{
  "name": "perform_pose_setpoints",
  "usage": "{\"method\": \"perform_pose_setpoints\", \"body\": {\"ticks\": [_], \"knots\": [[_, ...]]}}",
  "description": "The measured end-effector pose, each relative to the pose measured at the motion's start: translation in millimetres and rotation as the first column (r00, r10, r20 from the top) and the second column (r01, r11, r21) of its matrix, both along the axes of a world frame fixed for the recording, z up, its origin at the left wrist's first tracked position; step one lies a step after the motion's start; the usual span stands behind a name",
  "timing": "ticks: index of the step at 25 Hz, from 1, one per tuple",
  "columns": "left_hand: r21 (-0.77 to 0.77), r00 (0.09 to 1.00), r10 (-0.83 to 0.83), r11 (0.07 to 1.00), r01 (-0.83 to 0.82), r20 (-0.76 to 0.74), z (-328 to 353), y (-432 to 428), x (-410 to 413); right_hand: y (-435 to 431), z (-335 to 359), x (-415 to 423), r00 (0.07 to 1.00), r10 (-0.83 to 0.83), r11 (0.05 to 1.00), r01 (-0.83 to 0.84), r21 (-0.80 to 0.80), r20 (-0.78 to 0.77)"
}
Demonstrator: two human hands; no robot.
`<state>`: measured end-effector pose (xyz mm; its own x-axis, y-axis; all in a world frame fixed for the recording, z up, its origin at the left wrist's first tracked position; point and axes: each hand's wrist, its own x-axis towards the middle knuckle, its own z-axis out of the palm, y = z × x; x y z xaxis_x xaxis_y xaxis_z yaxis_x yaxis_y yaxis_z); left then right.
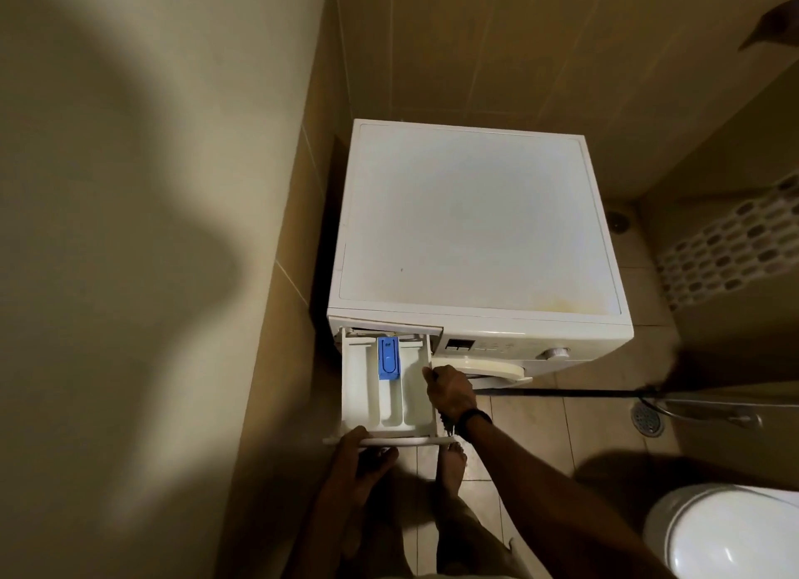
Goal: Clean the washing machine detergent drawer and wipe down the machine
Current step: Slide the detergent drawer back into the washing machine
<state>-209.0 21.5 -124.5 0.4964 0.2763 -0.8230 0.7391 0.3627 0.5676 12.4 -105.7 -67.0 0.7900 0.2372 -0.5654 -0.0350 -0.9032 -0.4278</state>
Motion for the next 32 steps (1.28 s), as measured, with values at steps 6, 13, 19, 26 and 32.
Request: {"method": "perform_pose_setpoints", "body": {"ticks": [6,13,19,26,32], "knots": [[0.06,0.991,-0.045,0.998,0.037,0.125,54.6,-3.1,12.3,10.4,-5.2,4.8,0.998,-0.056,0.998,0.056,-0.022,-0.014],[-0.232,0.827,0.539,0.794,-0.562,-0.157,56.4,-2.9,48.3,20.0,-3.8,0.4,0.999,0.002,0.987,0.005,-0.161,0.048],[-0.246,0.786,0.611,0.751,-0.613,-0.094,61.8,1.9,62.5,25.1,-2.9,0.2,0.991,-0.098,0.989,0.107,-0.098,0.092],[-0.283,0.79,0.607,0.745,-0.603,-0.085,61.1,11.7,86.5,23.0,11.7,24.9,0.986,-0.168,0.984,0.168,0.058,0.004],[-0.382,0.835,0.549,0.77,-0.512,-0.012,50.8,-3.2,54.7,-28.0,38.6,-3.1,0.973,-0.228,0.956,0.232,0.179,-0.041]]}}
